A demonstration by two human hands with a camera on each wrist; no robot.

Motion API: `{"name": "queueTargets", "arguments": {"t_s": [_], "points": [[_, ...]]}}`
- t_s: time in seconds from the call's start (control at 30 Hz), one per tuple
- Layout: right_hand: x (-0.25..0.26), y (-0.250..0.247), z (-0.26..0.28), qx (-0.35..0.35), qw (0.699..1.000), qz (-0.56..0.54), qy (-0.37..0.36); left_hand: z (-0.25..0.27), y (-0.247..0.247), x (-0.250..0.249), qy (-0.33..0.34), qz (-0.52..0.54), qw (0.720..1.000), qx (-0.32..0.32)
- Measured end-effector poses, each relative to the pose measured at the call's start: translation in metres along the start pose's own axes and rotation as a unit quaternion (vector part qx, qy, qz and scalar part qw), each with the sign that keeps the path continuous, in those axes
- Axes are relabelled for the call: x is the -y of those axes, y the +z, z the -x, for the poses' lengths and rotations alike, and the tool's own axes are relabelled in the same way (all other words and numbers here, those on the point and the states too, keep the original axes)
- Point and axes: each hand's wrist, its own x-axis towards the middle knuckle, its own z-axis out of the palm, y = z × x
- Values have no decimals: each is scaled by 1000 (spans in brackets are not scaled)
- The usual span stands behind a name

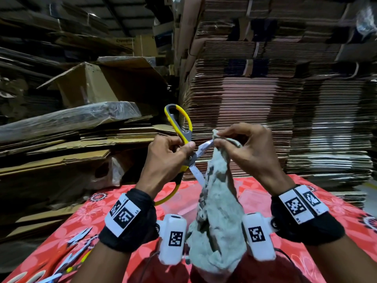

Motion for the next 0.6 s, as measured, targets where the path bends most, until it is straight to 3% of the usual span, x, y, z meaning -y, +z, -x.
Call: {"name": "queueTargets", "arguments": {"t_s": [0.13, 0.37, 0.6], "points": [[1, -1, 1, -23, 999, 29, -2, -1, 2, 3, 7, -10, 1000, -12], [14, 0, 4, 39, 997, 13, -63, -2, -5, -3, 32, -11, 999, -15], [7, -2, 1, -33, 999, 34, -2, -2, -7, -2, 49, -18, 998, -17]]}}
